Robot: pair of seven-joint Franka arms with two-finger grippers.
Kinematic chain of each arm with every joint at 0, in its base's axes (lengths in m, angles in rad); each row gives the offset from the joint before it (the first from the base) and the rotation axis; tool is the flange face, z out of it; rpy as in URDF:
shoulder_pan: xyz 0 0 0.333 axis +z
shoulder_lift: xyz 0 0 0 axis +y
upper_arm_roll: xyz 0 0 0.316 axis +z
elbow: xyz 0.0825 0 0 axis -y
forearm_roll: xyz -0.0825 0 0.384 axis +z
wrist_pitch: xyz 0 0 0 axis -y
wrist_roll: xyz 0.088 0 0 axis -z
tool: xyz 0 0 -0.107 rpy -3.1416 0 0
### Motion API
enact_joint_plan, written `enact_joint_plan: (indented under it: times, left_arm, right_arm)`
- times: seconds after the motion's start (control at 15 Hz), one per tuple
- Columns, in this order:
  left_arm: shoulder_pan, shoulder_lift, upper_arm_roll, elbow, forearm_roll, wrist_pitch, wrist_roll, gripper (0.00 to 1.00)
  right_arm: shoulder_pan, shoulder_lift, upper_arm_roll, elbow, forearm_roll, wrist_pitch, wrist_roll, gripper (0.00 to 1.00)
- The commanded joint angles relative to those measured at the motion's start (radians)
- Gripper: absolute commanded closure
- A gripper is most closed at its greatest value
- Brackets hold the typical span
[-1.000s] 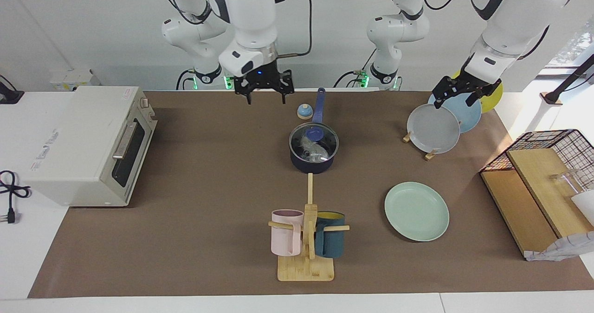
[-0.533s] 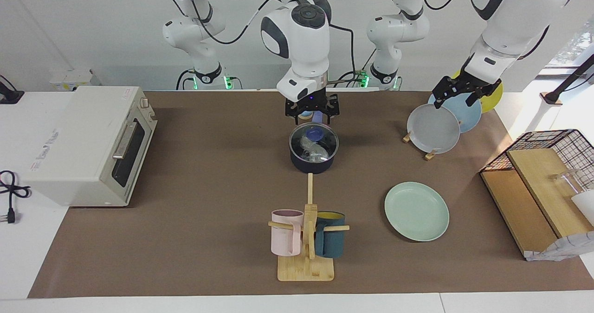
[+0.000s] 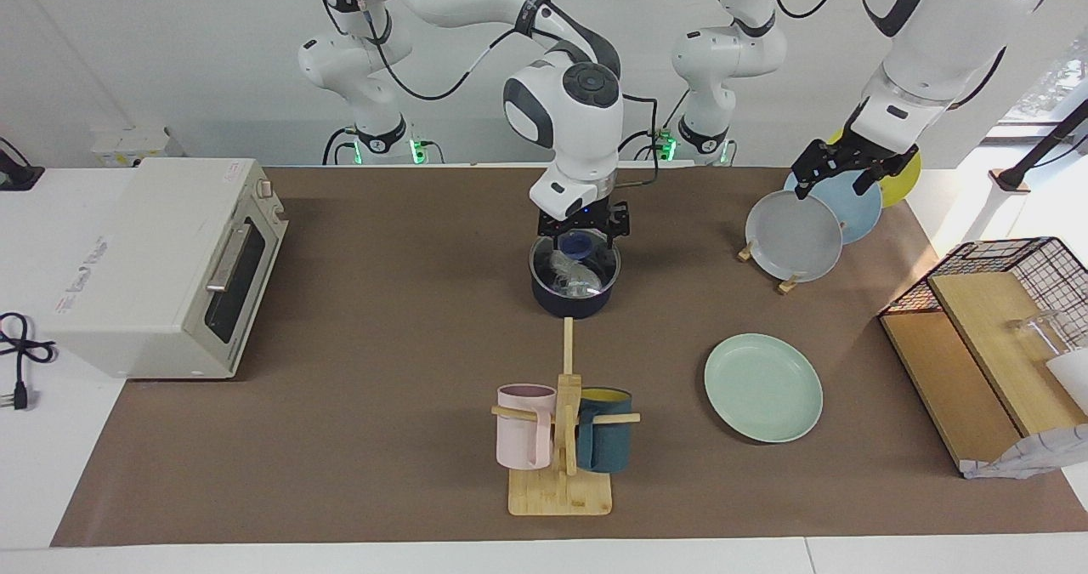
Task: Transfer vermicelli from pot to plate
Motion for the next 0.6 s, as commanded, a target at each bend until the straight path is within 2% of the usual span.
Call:
enact_joint_plan:
  times: [0.0, 0.53]
  left_arm:
    - [0.008, -0.01, -0.005, 0.0, 0.014, -0.011, 0.006, 0.0]
    - [0.008, -0.01, -0.005, 0.0, 0.014, -0.011, 0.006, 0.0]
  right_arm:
    - [0.004, -0.039, -0.002, -0.106, -0.017, 0.084, -0.022, 0.0]
    - [0.013, -0.041, 0.0, -0.111, -0.017, 0.064, -0.03, 0.0]
